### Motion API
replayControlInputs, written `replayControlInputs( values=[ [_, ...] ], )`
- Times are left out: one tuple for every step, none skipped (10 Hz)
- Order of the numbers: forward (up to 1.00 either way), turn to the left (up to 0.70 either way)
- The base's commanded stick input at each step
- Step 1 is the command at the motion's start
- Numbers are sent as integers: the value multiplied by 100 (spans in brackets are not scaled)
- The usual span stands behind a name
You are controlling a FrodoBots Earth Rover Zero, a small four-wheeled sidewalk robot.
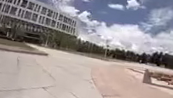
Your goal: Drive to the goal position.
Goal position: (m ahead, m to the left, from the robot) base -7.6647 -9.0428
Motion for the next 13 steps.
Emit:
replayControlInputs(
  values=[
    [70,0],
    [70,0],
    [70,0],
    [70,0],
    [70,1],
    [70,2],
    [70,1],
    [70,0],
    [70,0],
    [70,0],
    [70,0],
    [70,0],
    [70,0]
  ],
)
